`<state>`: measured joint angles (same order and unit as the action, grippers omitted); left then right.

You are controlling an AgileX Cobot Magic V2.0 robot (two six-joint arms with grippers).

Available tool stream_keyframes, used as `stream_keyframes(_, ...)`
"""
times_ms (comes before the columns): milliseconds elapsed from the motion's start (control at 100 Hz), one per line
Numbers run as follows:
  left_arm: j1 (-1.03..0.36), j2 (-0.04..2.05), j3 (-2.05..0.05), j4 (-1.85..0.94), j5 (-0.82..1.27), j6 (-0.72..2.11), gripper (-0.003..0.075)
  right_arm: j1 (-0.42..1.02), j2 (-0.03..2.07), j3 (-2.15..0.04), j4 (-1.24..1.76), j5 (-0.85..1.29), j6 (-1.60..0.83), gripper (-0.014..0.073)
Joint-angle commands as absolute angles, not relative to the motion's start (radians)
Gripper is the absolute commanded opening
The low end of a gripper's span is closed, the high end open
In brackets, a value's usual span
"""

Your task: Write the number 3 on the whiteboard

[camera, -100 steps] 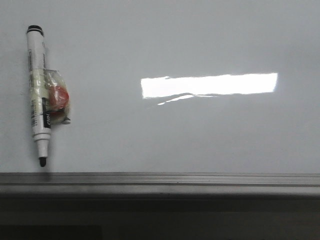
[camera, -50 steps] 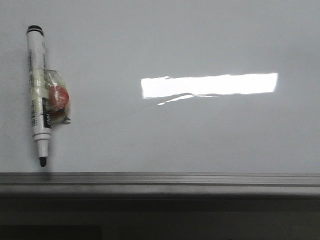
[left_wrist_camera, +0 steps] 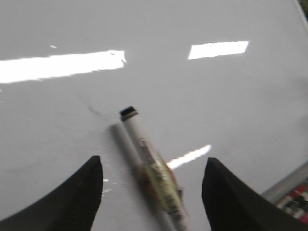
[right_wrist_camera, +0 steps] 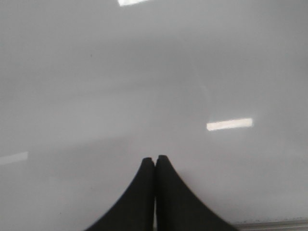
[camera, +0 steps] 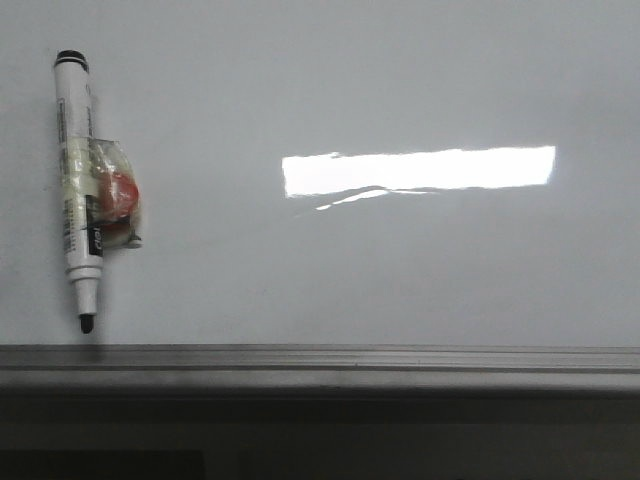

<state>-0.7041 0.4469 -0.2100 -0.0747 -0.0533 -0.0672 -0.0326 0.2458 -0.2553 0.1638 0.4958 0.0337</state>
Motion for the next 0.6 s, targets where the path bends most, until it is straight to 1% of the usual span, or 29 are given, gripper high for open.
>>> stream_keyframes(0, -0.789, 0.487, -0.239, -0.175, -0.150, -0.068, 0.0419, -0.037, 0.263, -0.292, 0.169, 0.429, 0.026, -0.0054)
stream_keyframes(160, -0.901, 0.561, -0.239, -0.281, -0.182, -0.069, 0.0419, -0.037, 0.263, -0.292, 0.169, 0.429, 0.026, -0.0054)
stream_keyframes(250, -0.941, 0.617, -0.239, -0.305, -0.201, -0.069, 0.0419, -0.037, 0.263, -0.292, 0.169, 0.427, 0.026, -0.0054)
stream_keyframes(590, -0.947, 0.859, -0.239, -0.411, -0.360, -0.069, 0.0419, -0.037, 0.263, -0.292, 0.169, 0.415, 0.026, -0.0054)
